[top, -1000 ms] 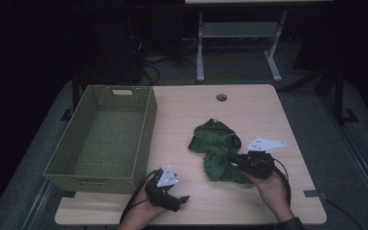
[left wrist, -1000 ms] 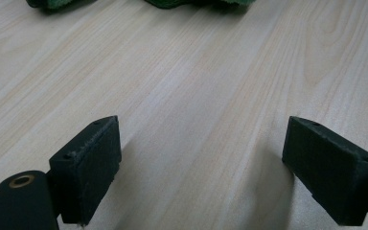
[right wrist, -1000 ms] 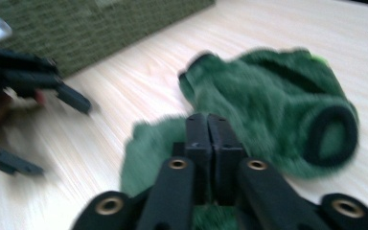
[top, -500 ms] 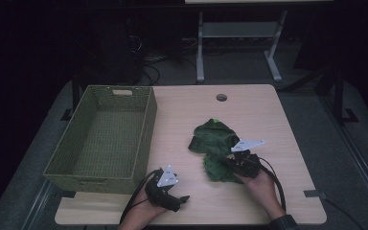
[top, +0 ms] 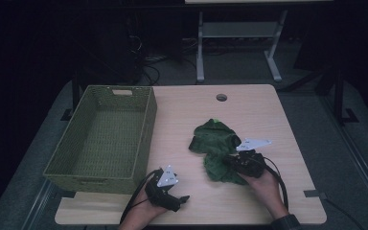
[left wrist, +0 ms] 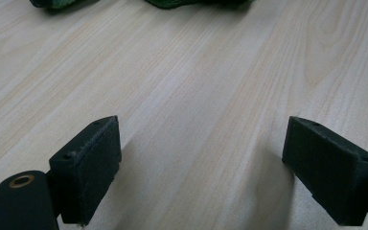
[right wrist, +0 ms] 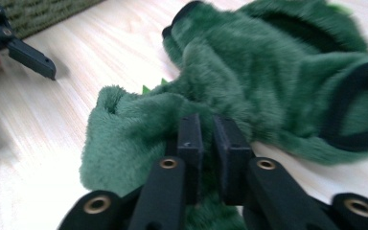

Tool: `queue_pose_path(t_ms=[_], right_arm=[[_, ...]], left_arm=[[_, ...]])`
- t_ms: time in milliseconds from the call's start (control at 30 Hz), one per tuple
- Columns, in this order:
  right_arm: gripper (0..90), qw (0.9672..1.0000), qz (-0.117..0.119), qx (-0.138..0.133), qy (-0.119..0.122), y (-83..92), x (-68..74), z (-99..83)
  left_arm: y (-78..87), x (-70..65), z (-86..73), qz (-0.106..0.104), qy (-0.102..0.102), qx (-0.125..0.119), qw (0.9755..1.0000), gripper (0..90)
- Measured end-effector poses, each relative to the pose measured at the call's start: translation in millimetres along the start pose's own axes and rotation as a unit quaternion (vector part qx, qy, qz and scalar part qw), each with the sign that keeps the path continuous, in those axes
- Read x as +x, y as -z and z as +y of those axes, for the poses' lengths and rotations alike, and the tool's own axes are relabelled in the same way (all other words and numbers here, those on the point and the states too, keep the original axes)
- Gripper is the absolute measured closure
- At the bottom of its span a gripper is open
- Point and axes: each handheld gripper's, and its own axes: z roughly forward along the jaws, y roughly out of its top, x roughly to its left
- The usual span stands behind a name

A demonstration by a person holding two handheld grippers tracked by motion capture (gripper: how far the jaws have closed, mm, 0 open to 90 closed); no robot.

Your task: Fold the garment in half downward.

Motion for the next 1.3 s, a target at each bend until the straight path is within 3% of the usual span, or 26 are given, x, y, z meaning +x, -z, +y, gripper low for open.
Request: queue_pose_path(t_ms=[167,400,733,867,1300], right_arm=[[69.2,0.9999,-0.003,-0.014,0.000,17.0,-6.0,-2.9],[61.7,0.9994,-0.018,-0.030,0.006,37.5,-13.9,-9.3],[59.0,0.9989,-0.033,-0.032,0.009,56.8,-21.6,-27.0],[58.4,0.9988,-0.038,-0.032,-0.007,66.7,-27.5,-39.3],[59.1,0.9979,-0.054,-0.024,-0.026,90.9,-32.7,-75.8]], left_arm=[[-0.6,0.3,0.3,0.001,0.000,-0.002,1.0000,12.6],[-0.7,0.1,0.3,0.000,0.002,-0.002,1.0000,12.5],[-0.5,0.1,0.2,0.001,0.005,-0.003,1.0000,13.3],[0.0,1.1,0.2,0.003,0.004,-0.002,1.0000,14.4],[-0.4,1.9,0.1,0.000,0.003,-0.004,1.0000,14.3]])
